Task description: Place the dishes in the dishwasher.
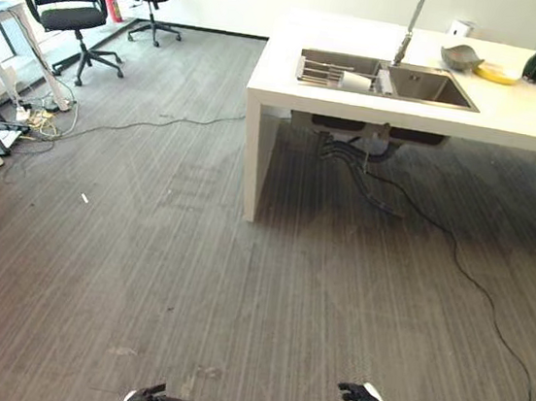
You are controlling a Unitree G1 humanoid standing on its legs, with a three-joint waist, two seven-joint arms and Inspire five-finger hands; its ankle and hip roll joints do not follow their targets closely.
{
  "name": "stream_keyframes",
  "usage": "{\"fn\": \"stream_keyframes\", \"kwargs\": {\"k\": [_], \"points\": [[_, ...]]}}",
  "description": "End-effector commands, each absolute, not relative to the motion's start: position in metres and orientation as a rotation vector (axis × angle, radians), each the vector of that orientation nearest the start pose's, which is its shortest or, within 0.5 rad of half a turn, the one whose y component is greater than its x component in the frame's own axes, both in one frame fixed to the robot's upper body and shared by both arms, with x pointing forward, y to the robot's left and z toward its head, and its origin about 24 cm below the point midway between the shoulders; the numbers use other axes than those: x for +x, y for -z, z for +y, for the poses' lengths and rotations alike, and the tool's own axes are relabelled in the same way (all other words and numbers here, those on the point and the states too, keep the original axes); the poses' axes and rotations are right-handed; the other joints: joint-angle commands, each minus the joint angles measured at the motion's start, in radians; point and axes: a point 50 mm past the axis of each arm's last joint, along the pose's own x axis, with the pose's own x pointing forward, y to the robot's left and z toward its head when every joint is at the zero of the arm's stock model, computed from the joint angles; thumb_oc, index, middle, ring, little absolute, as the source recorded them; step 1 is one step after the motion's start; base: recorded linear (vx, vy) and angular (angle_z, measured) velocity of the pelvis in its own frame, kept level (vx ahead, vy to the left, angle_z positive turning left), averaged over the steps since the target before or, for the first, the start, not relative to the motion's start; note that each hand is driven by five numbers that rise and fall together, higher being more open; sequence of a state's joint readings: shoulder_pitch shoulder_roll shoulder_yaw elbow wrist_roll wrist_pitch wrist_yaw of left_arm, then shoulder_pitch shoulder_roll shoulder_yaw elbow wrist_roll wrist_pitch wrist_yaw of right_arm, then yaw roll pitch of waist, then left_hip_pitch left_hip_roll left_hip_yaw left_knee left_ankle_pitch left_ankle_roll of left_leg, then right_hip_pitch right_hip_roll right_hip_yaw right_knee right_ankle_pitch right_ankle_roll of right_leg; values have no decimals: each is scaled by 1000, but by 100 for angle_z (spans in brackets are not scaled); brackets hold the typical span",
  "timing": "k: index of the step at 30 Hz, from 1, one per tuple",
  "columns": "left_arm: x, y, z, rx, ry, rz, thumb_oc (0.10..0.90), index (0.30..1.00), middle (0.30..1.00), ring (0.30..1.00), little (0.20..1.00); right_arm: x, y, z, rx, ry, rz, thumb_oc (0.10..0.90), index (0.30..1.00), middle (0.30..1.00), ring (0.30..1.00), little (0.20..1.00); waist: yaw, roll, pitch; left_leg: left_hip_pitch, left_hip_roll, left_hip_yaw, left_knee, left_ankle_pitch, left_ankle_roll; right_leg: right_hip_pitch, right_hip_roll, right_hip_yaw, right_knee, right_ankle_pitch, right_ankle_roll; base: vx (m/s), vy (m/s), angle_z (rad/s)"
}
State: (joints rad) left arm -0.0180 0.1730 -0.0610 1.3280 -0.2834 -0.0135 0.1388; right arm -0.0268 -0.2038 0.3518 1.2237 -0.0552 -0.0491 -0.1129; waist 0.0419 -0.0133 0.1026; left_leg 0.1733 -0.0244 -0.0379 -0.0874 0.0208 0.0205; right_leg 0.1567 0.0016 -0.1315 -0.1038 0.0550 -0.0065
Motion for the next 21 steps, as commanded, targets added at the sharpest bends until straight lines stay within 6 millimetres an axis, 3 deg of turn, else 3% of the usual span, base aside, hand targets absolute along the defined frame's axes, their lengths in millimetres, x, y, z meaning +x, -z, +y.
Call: {"fn": "stream_keyframes", "kwargs": {"k": [1, 18, 19, 21], "points": [[94, 168, 205, 59, -284, 1248, 800, 900, 900, 900, 900, 122, 158, -207, -481, -103, 1089, 800, 900, 900, 900, 900, -6, 1, 1, -26, 23, -26, 0, -31, -71, 22, -48, -16, 17, -97, 99, 0, 0, 0], [112, 163, 207, 104, -258, 1166, 800, 900, 900, 900, 900, 133, 151, -216, -385, -13, 1039, 800, 900, 900, 900, 900, -16, 17, 36, -42, 44, -35, 11, -12, -86, 10, -34, -23, 17, -98, 81, 1, -36, 2], [118, 160, 212, 88, -289, 1139, 800, 900, 900, 900, 900, 135, 150, -219, -385, -4, 1035, 800, 900, 900, 900, 900, -11, 3, 62, -110, 37, -32, 154, -44, -102, 5, -39, -12, 17, -95, 72, -50, -93, 0], [119, 160, 213, 84, -294, 1134, 800, 900, 900, 900, 900, 136, 150, -221, -387, -1, 1035, 800, 900, 900, 900, 900, -10, 0, 71, -153, 32, -26, 237, -46, -113, 1, -39, -8, 17, -95, 66, -38, -103, 1]]}}
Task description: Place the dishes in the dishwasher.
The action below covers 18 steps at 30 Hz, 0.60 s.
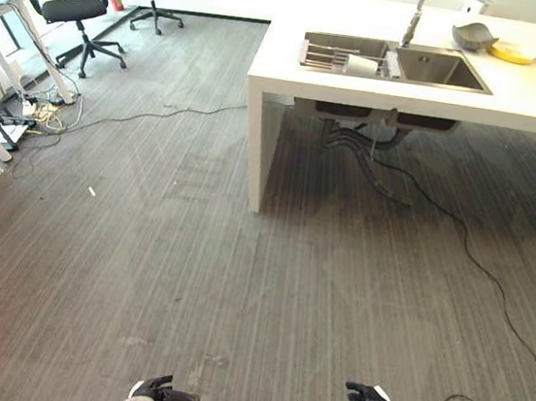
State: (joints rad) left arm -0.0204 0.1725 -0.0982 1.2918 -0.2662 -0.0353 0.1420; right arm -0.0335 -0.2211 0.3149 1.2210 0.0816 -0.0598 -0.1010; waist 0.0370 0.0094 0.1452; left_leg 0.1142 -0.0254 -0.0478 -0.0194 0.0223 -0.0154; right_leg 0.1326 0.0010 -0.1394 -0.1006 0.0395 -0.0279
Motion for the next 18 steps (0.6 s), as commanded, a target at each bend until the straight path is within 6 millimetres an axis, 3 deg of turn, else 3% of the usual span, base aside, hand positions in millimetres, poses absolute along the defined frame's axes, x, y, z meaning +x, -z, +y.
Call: {"fn": "stream_keyframes", "kwargs": {"k": [1, 3, 4, 6, 7, 8, 12, 13, 14, 16, 17, 18], "points": [[124, 158, 213, 65, -305, 1112, 800, 900, 900, 900, 900, 137, 148, -226, -395, 8, 1035, 800, 900, 900, 900, 900, 10, -30, 62, -192, 28, -20, 372, 28, -106, 39, -39, 5, 13, -81, 73, 8, -124, -2], [128, 157, 213, 66, -304, 1104, 800, 900, 900, 900, 900, 137, 148, -231, -402, 18, 1048, 800, 900, 900, 900, 900, 29, -33, 90, -267, 12, -14, 430, 89, -102, 63, -39, 2, 13, -99, 66, 72, -97, 3], [128, 157, 213, 66, -304, 1104, 800, 900, 900, 900, 900, 137, 148, -231, -402, 18, 1048, 800, 900, 900, 900, 900, 29, -33, 90, -267, 12, -14, 430, 89, -102, 63, -39, 2, 13, -99, 66, 139, -28, -3], [127, 157, 215, 87, -300, 1109, 800, 900, 900, 900, 900, 134, 148, -234, -412, 27, 1062, 800, 900, 900, 900, 900, 48, -31, 89, -334, 12, 41, 312, 85, -87, 85, -30, 7, 13, -129, 73, 341, 7, -11], [120, 158, 216, 129, -301, 1127, 800, 900, 900, 900, 900, 131, 150, -233, -419, 28, 1070, 800, 900, 900, 900, 900, 72, -24, 74, -351, 29, 76, 133, 126, -69, 105, -12, 24, 13, -162, 85, 489, 61, -1], [120, 158, 217, 161, -294, 1124, 800, 900, 900, 900, 900, 131, 150, -232, -422, 23, 1069, 800, 900, 900, 900, 900, 85, -23, 70, -367, 32, 85, 67, 146, -69, 116, -6, 31, 13, -177, 89, 359, 65, 2], [124, 155, 223, 238, -288, 1091, 800, 900, 900, 900, 900, 136, 149, -229, -429, 13, 1047, 800, 900, 900, 900, 900, 115, -22, 55, -407, 42, 94, -44, 198, -88, 155, 7, 68, 13, -220, 95, 266, 52, -15], [120, 155, 226, 244, -310, 1092, 800, 900, 900, 900, 900, 135, 150, -226, -436, -2, 1050, 800, 900, 900, 900, 900, 119, -26, 36, -383, 42, 94, -49, 192, -69, 171, 9, 79, 13, -229, 99, 458, 145, -53], [126, 151, 234, 250, -349, 1055, 800, 900, 900, 900, 900, 130, 153, -221, -441, -13, 1066, 800, 900, 900, 900, 900, 118, -49, 20, -360, 28, 98, -49, 219, -60, 203, -11, 62, 13, -226, 110, 377, 121, -63], [132, 147, 237, 266, -360, 1023, 800, 900, 900, 900, 900, 129, 153, -220, -433, -9, 1066, 800, 900, 900, 900, 900, 119, -62, 8, -343, 12, 105, -51, 210, -50, 206, -29, 55, 42, -226, 120, 323, 133, -45], [150, 138, 240, 291, -371, 933, 800, 900, 900, 900, 900, 130, 154, -215, -409, -4, 1058, 800, 900, 900, 900, 900, 120, -78, -2, -319, -5, 109, -57, 191, -33, 180, -50, 57, 148, -225, 141, 326, 172, -8], [162, 131, 241, 297, -365, 881, 800, 900, 900, 900, 900, 132, 153, -213, -400, -6, 1045, 800, 900, 900, 900, 900, 116, -76, -8, -298, -2, 108, -64, 173, -22, 140, -51, 61, 208, -215, 154, 325, 239, -7]]}}
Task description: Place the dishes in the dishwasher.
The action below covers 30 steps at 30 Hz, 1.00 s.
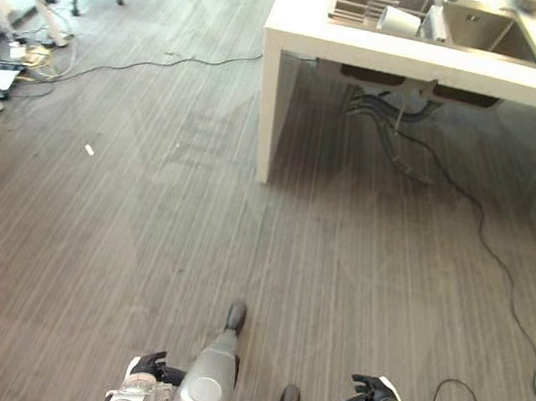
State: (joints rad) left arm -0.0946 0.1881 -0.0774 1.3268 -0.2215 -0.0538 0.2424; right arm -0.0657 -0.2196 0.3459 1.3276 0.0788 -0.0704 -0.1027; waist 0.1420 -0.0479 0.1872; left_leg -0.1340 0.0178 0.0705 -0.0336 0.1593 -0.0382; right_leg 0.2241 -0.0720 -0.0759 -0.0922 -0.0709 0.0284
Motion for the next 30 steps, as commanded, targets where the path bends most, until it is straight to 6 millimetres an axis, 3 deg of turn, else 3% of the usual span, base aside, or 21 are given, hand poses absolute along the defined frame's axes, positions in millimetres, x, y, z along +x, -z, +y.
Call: {"fn": "stream_keyframes", "kwargs": {"k": [1, 3, 5, 6, 7, 9, 12, 14, 15, 16, 17, 18, 19, 22, 24, 25, 26, 27, 28, 29, 30], "points": [[199, 102, 241, 324, -351, 665, 800, 900, 900, 900, 900, 140, 150, -210, -381, -9, 1006, 800, 900, 900, 900, 900, -4, -14, -50, -7, -41, -16, -54, 13, 22, -36, 25, 7, 392, 10, 140, 252, 219, -13], [244, 49, 233, 389, -283, 350, 800, 900, 900, 900, 900, 152, 144, -207, -367, -2, 944, 800, 900, 900, 900, 900, -30, -4, -38, 50, -34, -34, -54, -22, 36, -118, 25, 10, 607, 148, 180, 249, 196, 1], [269, 0, 232, 439, -274, 119, 800, 900, 900, 900, 900, 166, 136, -210, -332, 35, 887, 800, 900, 900, 900, 900, -64, 27, -10, 102, -3, -47, -54, -47, 47, -211, 39, -7, 790, 193, 188, 192, 133, 50], [269, 1, 232, 439, -273, 120, 800, 900, 900, 900, 900, 165, 136, -210, -333, 35, 888, 800, 900, 900, 900, 900, -65, 20, -10, 105, -11, -47, -54, -53, 47, -209, 30, -7, 796, 183, 190, 283, 119, 48], [285, -55, 227, 531, -253, -134, 800, 900, 900, 900, 900, 170, 133, -208, -327, 35, 858, 800, 900, 900, 900, 900, -88, 35, 4, 145, 12, -54, -54, -82, 47, -302, 2, -57, 860, 156, 177, 330, 62, 33], [298, -110, 218, 634, -247, -376, 800, 900, 900, 900, 900, 176, 131, -199, -356, -15, 828, 800, 900, 900, 900, 900, -102, 22, 13, 172, 8, -52, -54, -101, 36, -325, -42, -107, 713, 135, 163, 398, -14, 3], [305, -155, 202, 657, -244, -575, 800, 900, 900, 900, 900, 169, 135, -198, -343, -5, 859, 800, 900, 900, 900, 900, -119, 3, 5, 206, 8, -42, -54, -135, 8, -334, -118, -162, 439, 129, 156, 291, -130, -3], [305, -159, 196, 656, -224, -597, 800, 900, 900, 900, 900, 165, 137, -198, -344, -8, 871, 800, 900, 900, 900, 900, -126, 1, 1, 221, 16, -50, -54, -153, -2, -320, -126, -153, 354, 139, 159, 260, -164, 29], [304, -177, 175, 622, -170, -697, 800, 900, 900, 900, 900, 155, 141, -197, -362, -22, 907, 800, 900, 900, 900, 900, -149, -9, -14, 239, 22, -73, -54, -180, -20, -321, -155, -76, 231, 179, 179, 287, -213, 28], [304, -180, 169, 611, -147, -717, 800, 900, 900, 900, 900, 150, 143, -197, -367, -28, 924, 800, 900, 900, 900, 900, -158, -12, -16, 247, 30, -81, -54, -189, -28, -320, -170, -38, 189, 206, 188, 281, -209, 32], [304, -180, 168, 611, -146, -717, 800, 900, 900, 900, 900, 150, 143, -197, -366, -27, 925, 800, 900, 900, 900, 900, -156, -11, -16, 249, 31, -80, -54, -191, -28, -316, -169, -38, 183, 209, 189, 269, -279, 47], [300, -189, 153, 590, -80, -770, 800, 900, 900, 900, 900, 144, 146, -196, -377, -39, 949, 800, 900, 900, 900, 900, -169, -12, -31, 268, 53, -95, -54, -212, -50, -326, -232, 6, 134, 273, 215, 223, -297, 55], [299, -190, 150, 591, -70, -777, 800, 900, 900, 900, 900, 142, 147, -194, -372, -44, 954, 800, 900, 900, 900, 900, -172, -19, -35, 273, 59, -102, -54, -208, -58, -327, -252, 16, 119, 305, 224, 257, -295, 59], [297, -192, 143, 566, -43, -795, 800, 900, 900, 900, 900, 139, 148, -194, -363, -37, 966, 800, 900, 900, 900, 900, -178, -25, -47, 287, 80, -110, -54, -217, -79, -311, -263, 51, 105, 327, 233, 158, -308, 28], [295, -198, 140, 558, -42, -822, 800, 900, 900, 900, 900, 137, 150, -190, -360, -59, 971, 800, 900, 900, 900, 900, -173, -30, -64, 288, 115, -120, -54, -216, -110, -283, -240, 70, 89, 286, 233, 174, -373, -7], [294, -201, 142, 552, -55, -836, 800, 900, 900, 900, 900, 139, 149, -188, -369, -71, 964, 800, 900, 900, 900, 900, -163, -22, -76, 280, 148, -115, -54, -210, -132, -256, -238, 17, 42, 267, 233, 162, -361, -31], [294, -201, 142, 552, -55, -836, 800, 900, 900, 900, 900, 139, 149, -188, -369, -71, 964, 800, 900, 900, 900, 900, -163, -22, -76, 280, 148, -115, -54, -210, -132, -256, -238, 17, 42, 267, 233, 171, -459, -44], [291, -205, 149, 561, -87, -846, 800, 900, 900, 900, 900, 143, 148, -187, -400, -106, 950, 800, 900, 900, 900, 900, -151, -4, -93, 276, 219, -83, -54, -177, -163, -236, -187, -34, 10, 222, 233, 93, -287, 4], [291, -205, 149, 561, -87, -846, 800, 900, 900, 900, 900, 143, 148, -187, -400, -106, 950, 800, 900, 900, 900, 900, -151, -4, -93, 276, 219, -83, -54, -177, -163, -236, -187, -34, 10, 222, 233, 152, -451, 1], [291, -204, 154, 561, -110, -843, 800, 900, 900, 900, 900, 151, 146, -185, -408, -115, 931, 800, 900, 900, 900, 900, -146, 5, -100, 264, 258, -91, -54, -132, -174, -228, -140, -5, 5, 188, 224, 179, -402, -11], [289, -204, 155, 534, -110, -840, 800, 900, 900, 900, 900, 152, 145, -185, -427, -137, 922, 800, 900, 900, 900, 900, -134, 26, -99, 254, 319, -117, -1, -19, -172, -199, -88, -5, 5, 143, 184, 194, -513, -30]]}}
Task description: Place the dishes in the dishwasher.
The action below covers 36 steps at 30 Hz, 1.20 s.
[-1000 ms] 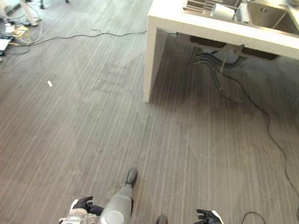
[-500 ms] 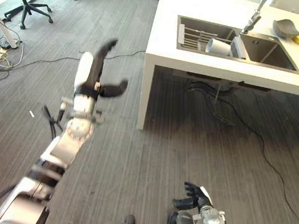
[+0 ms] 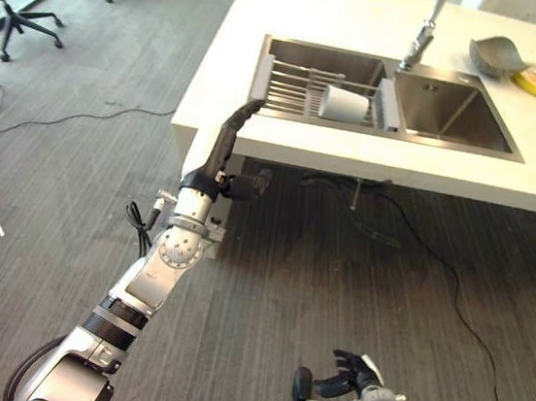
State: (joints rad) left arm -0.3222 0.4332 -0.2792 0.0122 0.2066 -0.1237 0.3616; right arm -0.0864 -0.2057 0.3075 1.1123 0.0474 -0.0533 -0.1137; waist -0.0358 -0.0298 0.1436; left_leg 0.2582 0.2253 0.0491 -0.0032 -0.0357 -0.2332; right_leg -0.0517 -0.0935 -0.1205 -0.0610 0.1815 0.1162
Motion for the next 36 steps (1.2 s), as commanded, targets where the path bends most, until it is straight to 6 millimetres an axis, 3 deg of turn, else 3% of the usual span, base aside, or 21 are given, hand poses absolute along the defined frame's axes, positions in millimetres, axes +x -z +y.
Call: {"fn": "stream_keyframes", "kwargs": {"k": [1, 3, 5, 7, 8, 9, 11, 12, 15, 17, 19, 21, 25, 27, 29, 31, 32, 36], "points": [[289, -204, 156, 528, -122, -835, 800, 900, 900, 900, 900, 153, 144, -186, -438, -136, 918, 800, 900, 900, 900, 900, 47, 14, -36, -167, 114, -115, 45, 216, 33, 94, -53, 29, -26, -114, 79, 176, -472, -43], [290, -207, 154, 526, -127, -845, 800, 900, 900, 900, 900, 156, 143, -189, -455, -137, 908, 800, 900, 900, 900, 900, 45, 10, -11, -204, 96, -121, 144, 219, 42, 120, -52, 15, -26, -130, 65, 49, -232, -78], [292, -208, 149, 516, -120, -847, 800, 900, 900, 900, 900, 155, 141, -199, -474, -111, 909, 800, 900, 900, 900, 900, 37, -13, 15, -274, 53, -48, 272, 201, 70, 145, -57, -11, -26, -148, 25, 59, -329, -46], [291, -208, 152, 529, -141, -855, 800, 900, 900, 900, 900, 159, 138, -206, -475, -78, 902, 800, 900, 900, 900, 900, 55, -20, 23, -328, -72, -58, 333, 119, 91, 151, -50, -7, -26, -163, 15, 169, -302, 33], [290, -205, 154, 516, -144, -839, 800, 900, 900, 900, 900, 162, 138, -207, -472, -75, 901, 800, 900, 900, 900, 900, 68, -26, 17, -372, -178, -34, 313, 50, 125, 154, -43, 0, -26, -161, 10, 180, -220, 7], [290, -205, 154, 516, -144, -839, 800, 900, 900, 900, 900, 162, 138, -207, -472, -75, 901, 800, 900, 900, 900, 900, 68, -26, 17, -372, -178, -34, 313, 50, 125, 154, -43, 0, -26, -161, 10, 209, -178, -35], [291, -201, 158, 526, -166, -814, 800, 900, 900, 900, 900, 161, 138, -206, -473, -83, 907, 800, 900, 900, 900, 900, 76, -15, 8, -363, -245, 2, 190, 31, 168, 148, -19, 0, -26, -163, 10, 217, -91, -24], [292, -198, 161, 539, -176, -791, 800, 900, 900, 900, 900, 157, 140, -206, -478, -94, 922, 800, 900, 900, 900, 900, 81, 3, -3, -348, -277, 18, 81, 68, 186, 155, 14, -5, -26, -175, 8, 205, -70, -12], [294, -197, 163, 544, -188, -779, 800, 900, 900, 900, 900, 152, 143, -204, -476, -109, 936, 800, 900, 900, 900, 900, 82, 2, -1, -356, -281, 13, 69, 88, 182, 174, 23, -12, -26, -190, 4, 141, -34, -10], [294, -197, 169, 594, -202, -767, 800, 900, 900, 900, 900, 147, 146, -194, -446, -125, 949, 800, 900, 900, 900, 900, 72, -5, -29, -282, -289, -6, 0, 67, 212, 198, 25, -27, -21, -192, 7, 274, 21, -12], [295, -199, 171, 625, -215, -773, 800, 900, 900, 900, 900, 144, 147, -191, -427, -129, 956, 800, 900, 900, 900, 900, 64, -14, -37, -245, -284, -7, -45, 74, 217, 205, 20, -22, 18, -201, 12, 225, 50, 6], [295, -202, 174, 661, -223, -779, 800, 900, 900, 900, 900, 141, 149, -184, -403, -142, 957, 800, 900, 900, 900, 900, 60, -16, -38, -214, -274, -7, -68, 71, 222, 181, 15, -21, 111, -220, 22, 117, 67, 25], [297, -212, 180, 756, -247, -805, 800, 900, 900, 900, 900, 146, 146, -183, -386, -140, 937, 800, 900, 900, 900, 900, 41, -5, -7, -168, -252, -26, -68, 45, 252, 47, 19, 8, 466, -155, 77, 83, 103, 12], [297, -214, 178, 790, -220, -818, 800, 900, 900, 900, 900, 143, 148, -182, -380, -145, 950, 800, 900, 900, 900, 900, 32, 7, -1, -137, -239, -60, -72, 30, 254, -10, 27, 44, 526, -157, 74, 176, 47, 13], [297, -214, 177, 782, -206, -821, 800, 900, 900, 900, 900, 141, 149, -182, -387, -162, 958, 800, 900, 900, 900, 900, 21, 11, 2, -112, -239, -78, -83, 21, 246, -37, 10, 39, 464, -166, 60, 190, -3, 16], [296, -210, 167, 645, -122, -799, 800, 900, 900, 900, 900, 140, 149, -184, -406, -176, 968, 800, 900, 900, 900, 900, 5, 4, 3, -101, -249, -100, -84, 11, 234, -54, 14, 52, 307, -174, 41, 199, -54, 27], [295, -208, 157, 638, -42, -796, 800, 900, 900, 900, 900, 130, 154, -187, -421, -171, 1014, 800, 900, 900, 900, 900, -4, -3, -3, -103, -246, -120, -84, 19, 224, -3, 21, 83, 195, -165, 37, 133, -51, 33], [295, -209, 148, 699, 33, -809, 800, 900, 900, 900, 900, 123, 156, -189, -423, -180, 1043, 800, 900, 900, 900, 900, 9, -15, -32, -120, -246, -109, -84, 11, 214, 76, 11, 63, 84, -163, 28, 63, -72, 70]]}}
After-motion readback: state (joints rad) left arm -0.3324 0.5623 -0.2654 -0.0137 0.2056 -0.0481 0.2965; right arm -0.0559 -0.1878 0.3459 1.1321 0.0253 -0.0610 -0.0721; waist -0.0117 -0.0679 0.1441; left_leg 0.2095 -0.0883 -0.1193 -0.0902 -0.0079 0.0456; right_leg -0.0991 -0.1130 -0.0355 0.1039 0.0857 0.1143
